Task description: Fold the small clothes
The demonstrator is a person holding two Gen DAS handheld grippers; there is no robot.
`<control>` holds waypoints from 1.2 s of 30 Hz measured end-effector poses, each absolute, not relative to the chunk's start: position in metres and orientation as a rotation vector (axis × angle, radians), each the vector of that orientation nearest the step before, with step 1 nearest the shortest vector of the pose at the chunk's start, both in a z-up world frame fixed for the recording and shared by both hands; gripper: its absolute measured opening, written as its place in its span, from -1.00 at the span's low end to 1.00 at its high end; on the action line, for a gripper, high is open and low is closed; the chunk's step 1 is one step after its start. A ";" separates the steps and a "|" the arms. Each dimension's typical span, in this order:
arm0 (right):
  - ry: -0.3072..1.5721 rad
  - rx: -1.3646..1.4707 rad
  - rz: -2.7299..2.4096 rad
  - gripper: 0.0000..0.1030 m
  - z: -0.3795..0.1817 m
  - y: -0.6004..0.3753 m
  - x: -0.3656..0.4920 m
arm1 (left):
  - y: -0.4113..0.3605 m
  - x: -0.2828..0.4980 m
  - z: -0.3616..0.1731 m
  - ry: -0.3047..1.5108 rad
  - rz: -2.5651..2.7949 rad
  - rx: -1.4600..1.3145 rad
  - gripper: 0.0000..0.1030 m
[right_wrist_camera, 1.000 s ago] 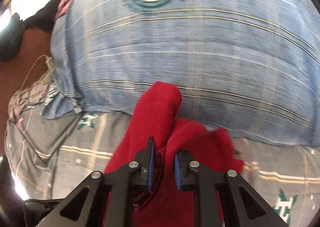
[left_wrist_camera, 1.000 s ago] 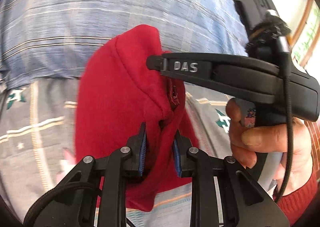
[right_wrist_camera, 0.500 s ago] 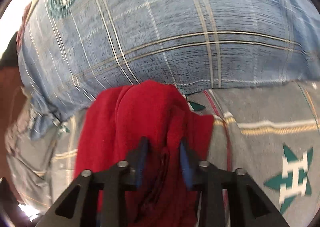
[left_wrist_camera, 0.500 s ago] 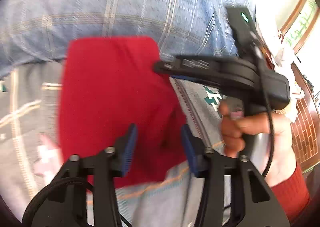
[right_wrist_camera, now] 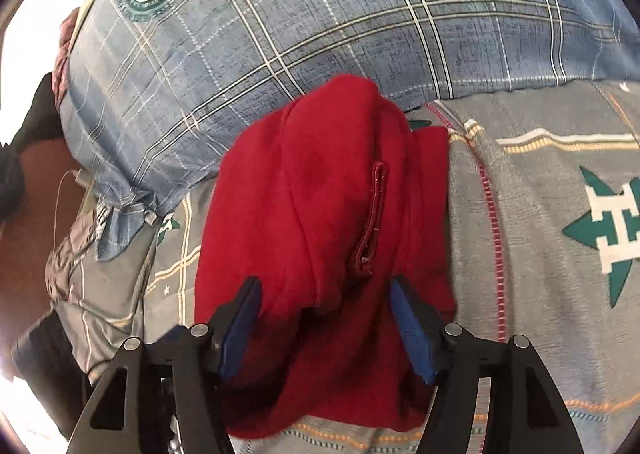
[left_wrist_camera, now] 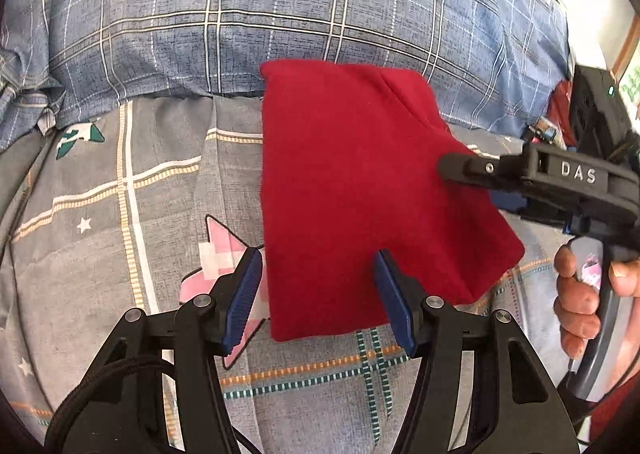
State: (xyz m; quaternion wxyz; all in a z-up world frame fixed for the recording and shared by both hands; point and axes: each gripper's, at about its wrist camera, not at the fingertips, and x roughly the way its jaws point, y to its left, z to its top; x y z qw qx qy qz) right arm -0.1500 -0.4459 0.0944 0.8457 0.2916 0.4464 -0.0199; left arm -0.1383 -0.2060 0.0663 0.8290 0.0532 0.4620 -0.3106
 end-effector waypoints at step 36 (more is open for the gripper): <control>0.874 0.204 -0.213 -0.57 0.090 -0.434 -0.097 | -0.239 -0.123 0.051 0.935 -0.600 0.221 0.14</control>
